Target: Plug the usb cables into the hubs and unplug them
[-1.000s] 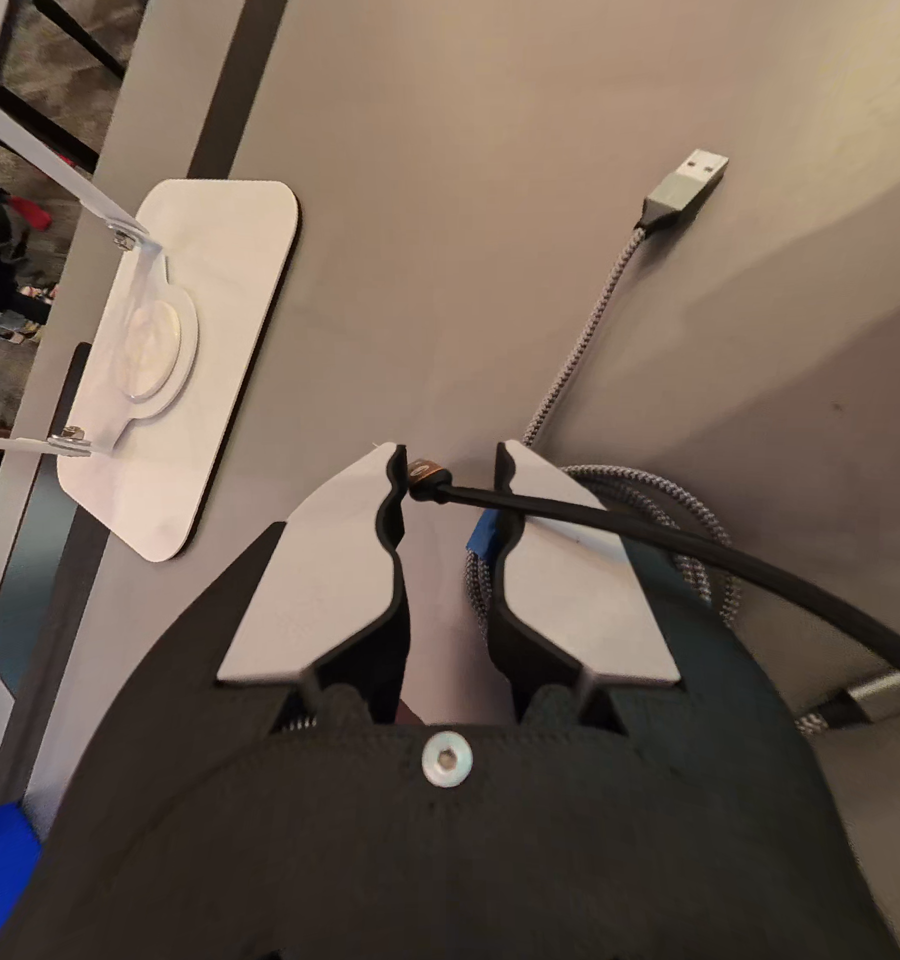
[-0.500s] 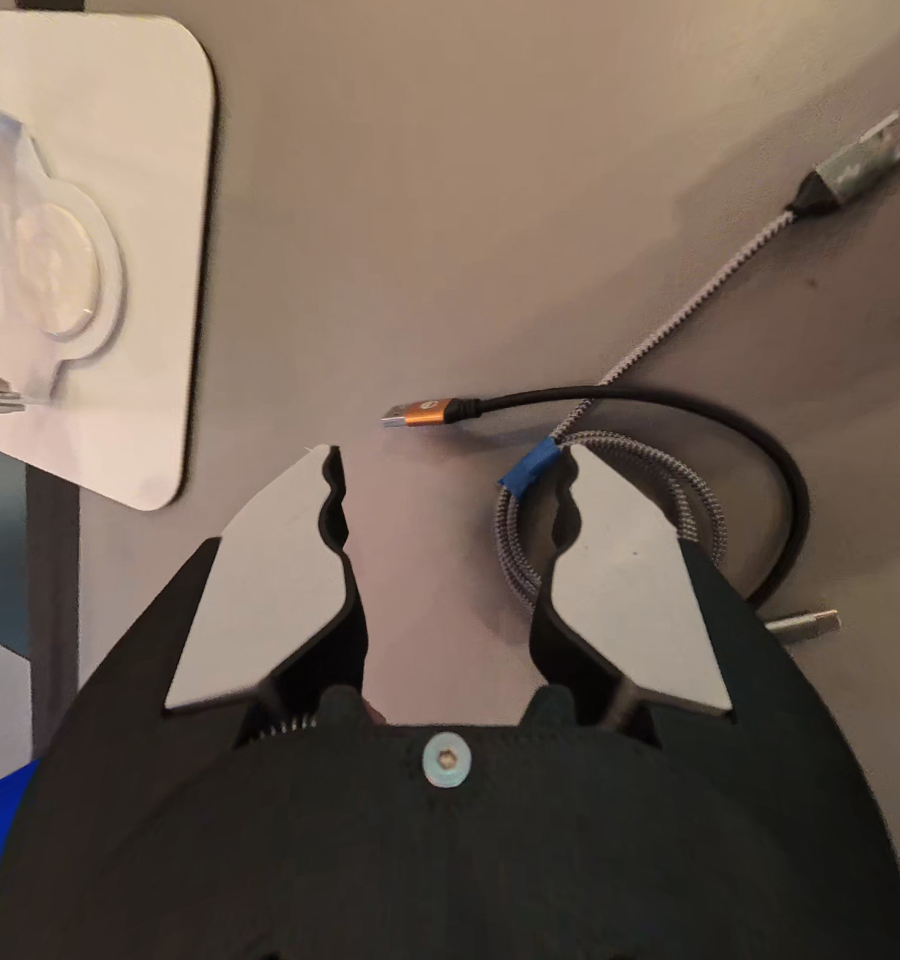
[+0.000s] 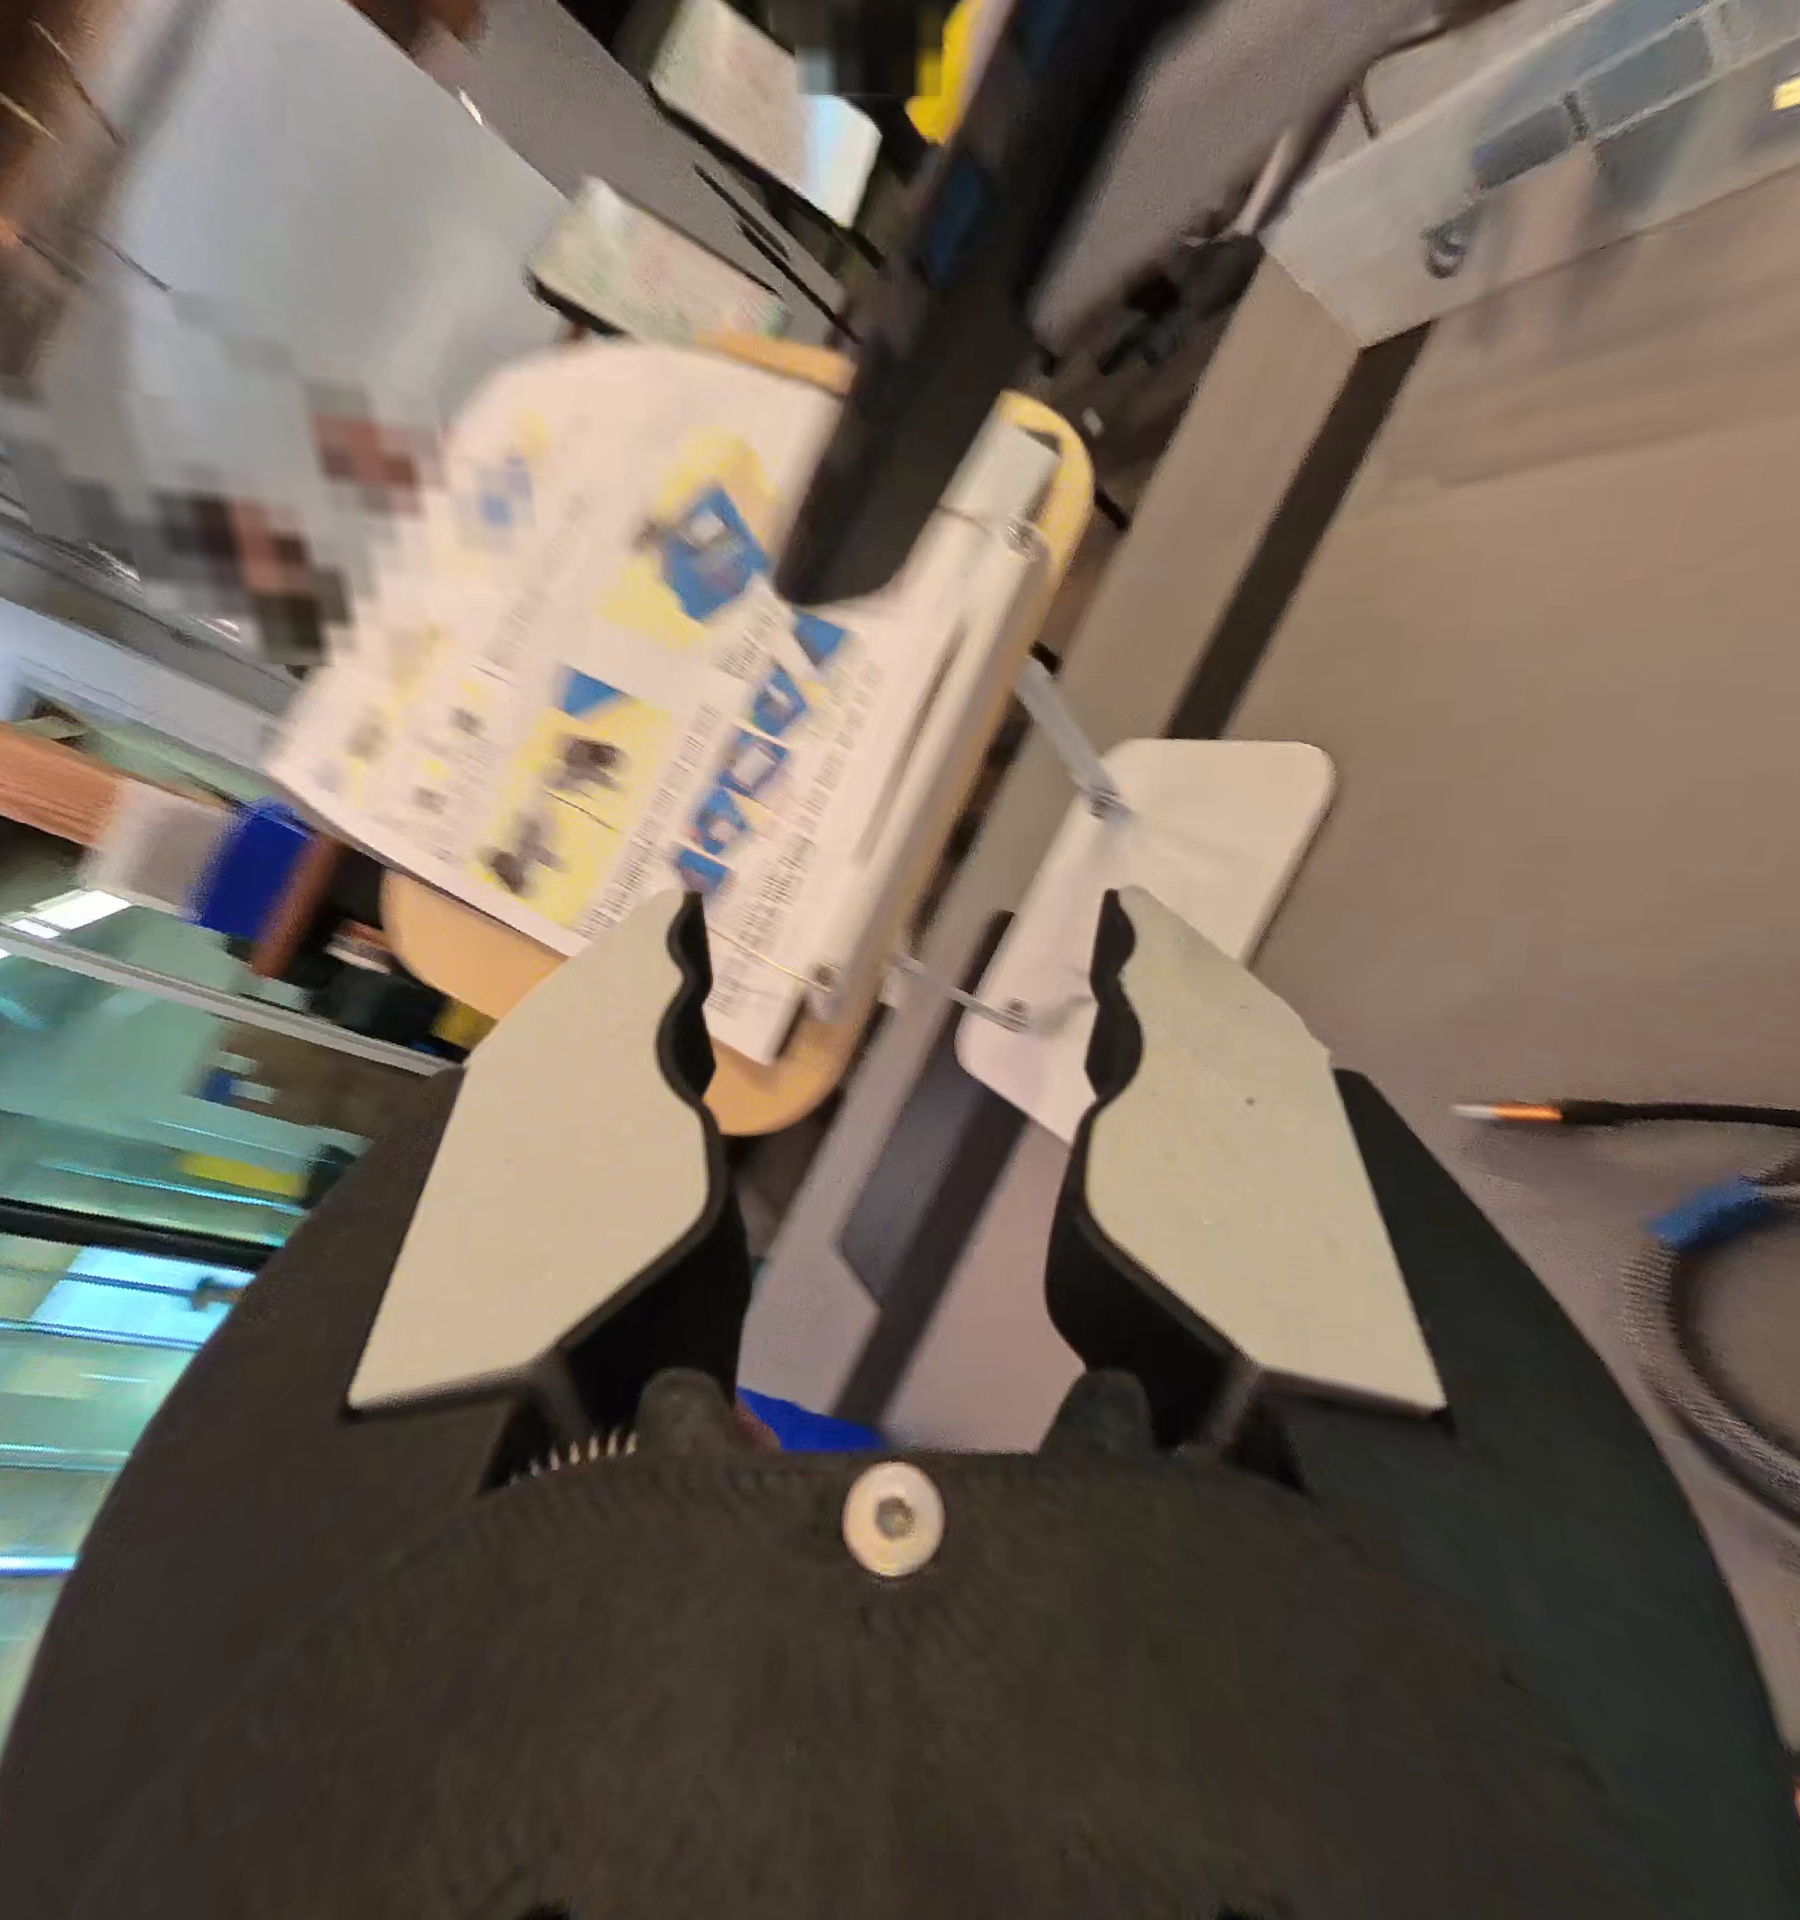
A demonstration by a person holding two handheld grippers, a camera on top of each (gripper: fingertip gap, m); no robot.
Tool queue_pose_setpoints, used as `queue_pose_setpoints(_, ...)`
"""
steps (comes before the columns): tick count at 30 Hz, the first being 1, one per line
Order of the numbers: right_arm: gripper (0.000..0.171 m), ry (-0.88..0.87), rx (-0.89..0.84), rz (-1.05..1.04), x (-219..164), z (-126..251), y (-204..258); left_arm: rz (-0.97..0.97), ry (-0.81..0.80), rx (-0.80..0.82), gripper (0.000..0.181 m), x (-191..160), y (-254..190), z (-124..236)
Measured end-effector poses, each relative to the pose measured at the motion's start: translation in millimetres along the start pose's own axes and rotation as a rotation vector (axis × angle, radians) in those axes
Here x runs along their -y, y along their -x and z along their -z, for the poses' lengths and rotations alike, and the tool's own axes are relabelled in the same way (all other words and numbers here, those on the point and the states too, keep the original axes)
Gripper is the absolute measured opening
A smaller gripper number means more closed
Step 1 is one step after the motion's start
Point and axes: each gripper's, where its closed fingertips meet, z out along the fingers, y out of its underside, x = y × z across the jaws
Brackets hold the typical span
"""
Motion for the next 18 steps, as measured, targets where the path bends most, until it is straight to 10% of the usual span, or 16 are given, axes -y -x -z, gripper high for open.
queue_pose_setpoints(18, 0.010, -0.190, 0.213, 0.002, 34, 14, 36, -0.458, -0.061, -0.016, 0.018, 53, -23, 11)
